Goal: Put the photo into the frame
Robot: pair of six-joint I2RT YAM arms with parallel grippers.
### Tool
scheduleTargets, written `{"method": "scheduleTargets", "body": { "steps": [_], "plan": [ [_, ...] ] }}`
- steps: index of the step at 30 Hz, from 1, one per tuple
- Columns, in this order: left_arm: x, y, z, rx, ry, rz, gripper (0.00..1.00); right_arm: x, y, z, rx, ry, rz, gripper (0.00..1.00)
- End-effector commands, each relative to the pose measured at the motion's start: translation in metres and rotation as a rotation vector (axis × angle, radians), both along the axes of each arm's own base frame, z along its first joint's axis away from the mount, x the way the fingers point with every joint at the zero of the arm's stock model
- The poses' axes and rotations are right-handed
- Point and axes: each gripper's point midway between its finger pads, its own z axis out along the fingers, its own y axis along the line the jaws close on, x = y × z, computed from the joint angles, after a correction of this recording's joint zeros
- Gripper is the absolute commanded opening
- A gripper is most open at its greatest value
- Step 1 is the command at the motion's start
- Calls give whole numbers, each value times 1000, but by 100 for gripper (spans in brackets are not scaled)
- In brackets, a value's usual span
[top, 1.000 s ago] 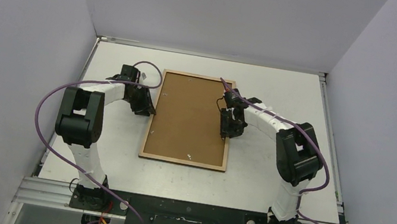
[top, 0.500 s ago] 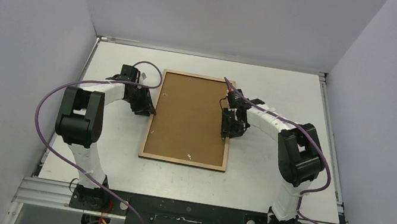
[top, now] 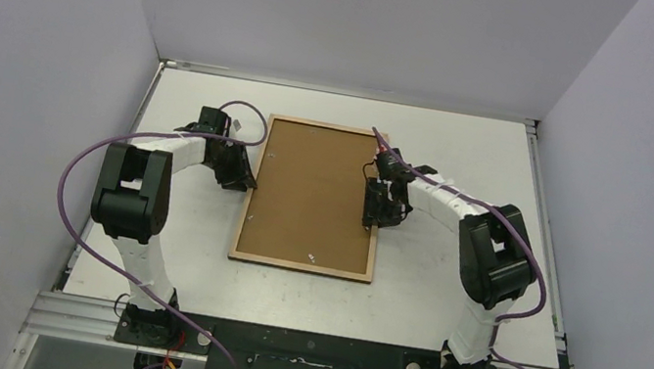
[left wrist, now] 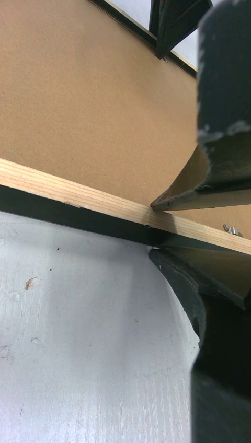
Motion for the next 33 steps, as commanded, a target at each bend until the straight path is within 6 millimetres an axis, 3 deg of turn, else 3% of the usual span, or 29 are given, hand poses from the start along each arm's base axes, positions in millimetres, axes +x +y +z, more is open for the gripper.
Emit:
{"method": "scheduleTargets", "body": {
  "steps": [1,27,33],
  "plan": [
    [-6,6,-11,33,29,-3,29,-8,-11,-19,-49,14,-6,37],
    [0,2,-12,10,23,-2,29,-22,4,-18,100,13,198,17],
    [0,2,-10,11,16,-2,29,-23,-3,-14,84,-2,229,22]
  ]
}}
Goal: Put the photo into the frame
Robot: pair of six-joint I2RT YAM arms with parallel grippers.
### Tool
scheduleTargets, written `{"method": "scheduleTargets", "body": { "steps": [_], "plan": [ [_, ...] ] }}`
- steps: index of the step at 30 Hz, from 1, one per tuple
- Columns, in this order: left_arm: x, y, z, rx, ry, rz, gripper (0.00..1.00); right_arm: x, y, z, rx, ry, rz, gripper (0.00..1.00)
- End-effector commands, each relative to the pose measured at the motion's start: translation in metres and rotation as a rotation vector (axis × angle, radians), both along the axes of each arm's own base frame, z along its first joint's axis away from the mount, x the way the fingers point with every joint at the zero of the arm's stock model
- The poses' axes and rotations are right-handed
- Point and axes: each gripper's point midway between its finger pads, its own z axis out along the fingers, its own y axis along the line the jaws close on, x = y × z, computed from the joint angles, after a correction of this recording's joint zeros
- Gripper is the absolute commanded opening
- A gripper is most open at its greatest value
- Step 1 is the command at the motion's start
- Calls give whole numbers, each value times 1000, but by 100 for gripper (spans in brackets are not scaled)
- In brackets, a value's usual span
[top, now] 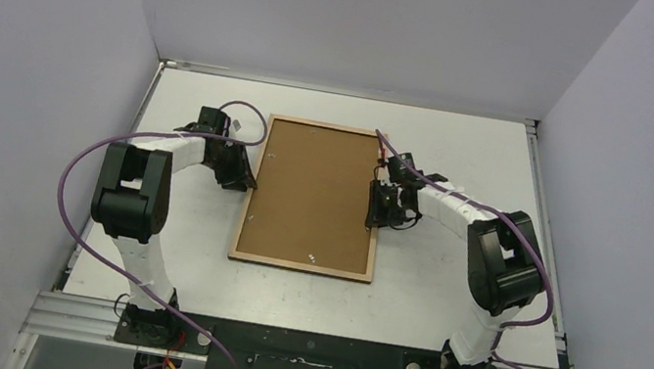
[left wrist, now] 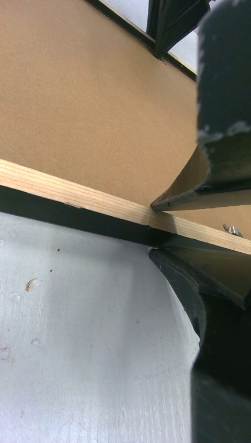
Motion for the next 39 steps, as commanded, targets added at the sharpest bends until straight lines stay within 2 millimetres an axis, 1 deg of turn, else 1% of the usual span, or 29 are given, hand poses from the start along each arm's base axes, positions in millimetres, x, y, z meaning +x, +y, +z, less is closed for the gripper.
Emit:
{"method": "scheduleTargets", "body": {
  "steps": [1,5,8,12,15,18,21,26,29,31,35,39],
  "plan": [
    [0,3,-9,22,12,-1,29,-21,-3,-13,-20,42,97,23],
    [-3,3,-6,22,10,0,29,-12,-13,-3,-81,11,56,24],
    [-6,4,-2,24,5,4,29,-3,-21,11,-116,-34,1,28],
    [-8,5,9,21,-26,12,32,6,-23,33,-118,-71,-102,39],
    [-12,6,17,27,-32,15,40,7,-17,44,-97,-70,-181,54],
    [-20,6,22,25,-31,28,47,5,-14,50,-72,-59,-295,64],
    [-34,1,21,-12,-13,45,50,1,-7,49,-34,-42,-375,69],
    [-58,-10,15,-81,25,76,53,0,-9,37,-41,-32,-519,68],
    [-66,-16,13,-123,34,101,54,-1,-10,29,-45,-29,-599,63],
    [-70,-20,12,-145,33,112,54,-1,-13,25,-60,-32,-637,57],
    [-77,-22,11,-151,32,124,54,-1,-20,21,-104,-44,-659,52],
    [-84,-21,5,-144,44,124,54,-2,-20,17,-103,-40,-653,51]
  ]
}}
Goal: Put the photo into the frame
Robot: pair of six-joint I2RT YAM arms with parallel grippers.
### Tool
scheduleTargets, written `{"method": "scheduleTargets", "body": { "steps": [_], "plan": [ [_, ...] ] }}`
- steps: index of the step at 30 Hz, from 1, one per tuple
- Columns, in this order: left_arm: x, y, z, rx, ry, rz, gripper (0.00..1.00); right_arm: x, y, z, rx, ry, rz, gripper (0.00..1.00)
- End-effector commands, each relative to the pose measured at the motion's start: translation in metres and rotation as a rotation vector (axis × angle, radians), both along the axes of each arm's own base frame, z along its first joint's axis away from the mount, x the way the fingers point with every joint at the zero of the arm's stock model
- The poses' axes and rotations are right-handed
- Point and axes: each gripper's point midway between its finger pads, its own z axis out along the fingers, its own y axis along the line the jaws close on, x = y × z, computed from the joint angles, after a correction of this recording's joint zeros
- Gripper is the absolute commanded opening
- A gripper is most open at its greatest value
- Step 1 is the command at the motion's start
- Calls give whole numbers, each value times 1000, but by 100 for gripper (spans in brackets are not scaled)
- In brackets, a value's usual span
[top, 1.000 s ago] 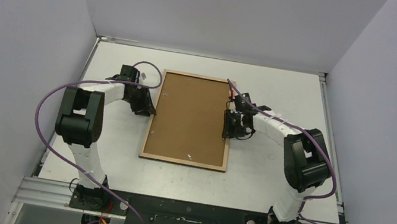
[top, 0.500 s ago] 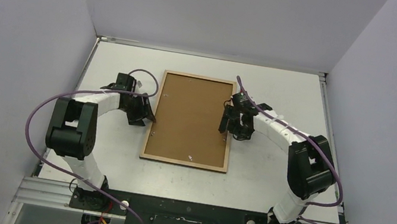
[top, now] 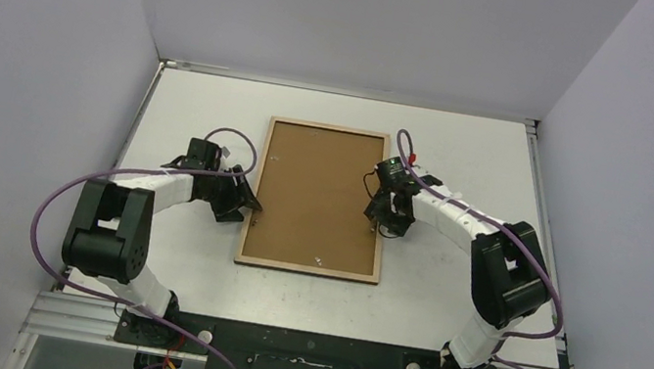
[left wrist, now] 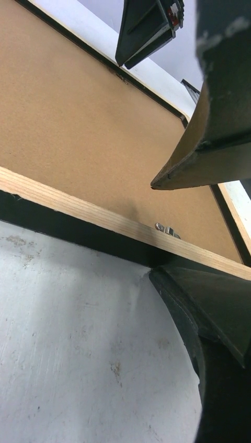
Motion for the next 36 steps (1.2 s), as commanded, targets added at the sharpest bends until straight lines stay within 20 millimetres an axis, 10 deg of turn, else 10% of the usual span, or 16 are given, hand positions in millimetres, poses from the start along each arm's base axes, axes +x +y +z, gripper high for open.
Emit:
{"method": "scheduleTargets", "body": {
  "steps": [1,36],
  "plan": [
    [-9,-5,-3,-13,9,-2,54,4,-2,-4,-17,-21,-39,51],
    [-12,-19,-10,-64,28,-18,42,-15,26,-23,156,-9,106,18]
  ]
}}
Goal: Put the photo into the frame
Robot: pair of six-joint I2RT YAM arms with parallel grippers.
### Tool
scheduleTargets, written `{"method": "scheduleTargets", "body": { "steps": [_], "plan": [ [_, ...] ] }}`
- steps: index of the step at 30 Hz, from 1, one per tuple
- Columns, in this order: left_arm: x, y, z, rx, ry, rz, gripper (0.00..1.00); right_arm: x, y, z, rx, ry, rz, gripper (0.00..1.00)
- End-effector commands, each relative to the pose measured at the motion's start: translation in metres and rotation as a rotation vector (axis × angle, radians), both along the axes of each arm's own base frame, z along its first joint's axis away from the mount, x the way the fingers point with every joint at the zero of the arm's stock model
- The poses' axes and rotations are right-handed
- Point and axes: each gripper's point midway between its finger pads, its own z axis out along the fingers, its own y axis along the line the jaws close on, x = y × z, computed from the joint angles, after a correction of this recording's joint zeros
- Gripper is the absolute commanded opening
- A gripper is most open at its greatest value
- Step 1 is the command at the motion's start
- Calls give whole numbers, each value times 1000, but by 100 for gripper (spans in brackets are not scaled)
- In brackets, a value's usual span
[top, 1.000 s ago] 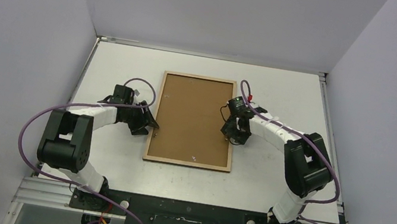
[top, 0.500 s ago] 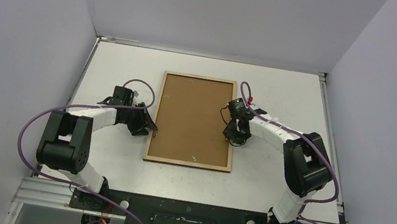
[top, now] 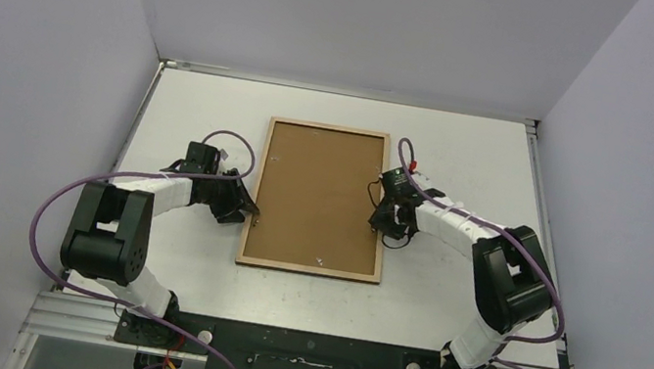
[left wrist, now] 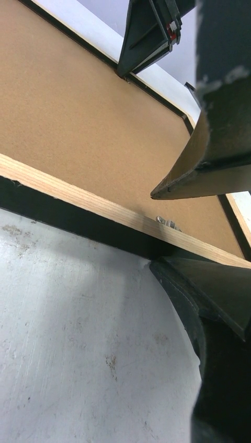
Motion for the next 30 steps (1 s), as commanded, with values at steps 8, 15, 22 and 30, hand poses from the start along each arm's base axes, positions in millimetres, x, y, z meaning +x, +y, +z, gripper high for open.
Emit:
{"method": "scheduleTargets", "body": {
  "steps": [8,15,22,30],
  "plan": [
    [-8,-19,-7,-52,31,-47,42,-8,32,-7,156,6,113,11],
    [-9,-21,-8,-65,36,-48,42,6,49,7,282,-74,83,12],
    [-6,-25,-5,-78,31,-53,42,10,45,23,299,-101,19,9],
    [-4,-29,-3,-84,32,-63,42,10,46,25,309,-124,50,0]
  ]
}}
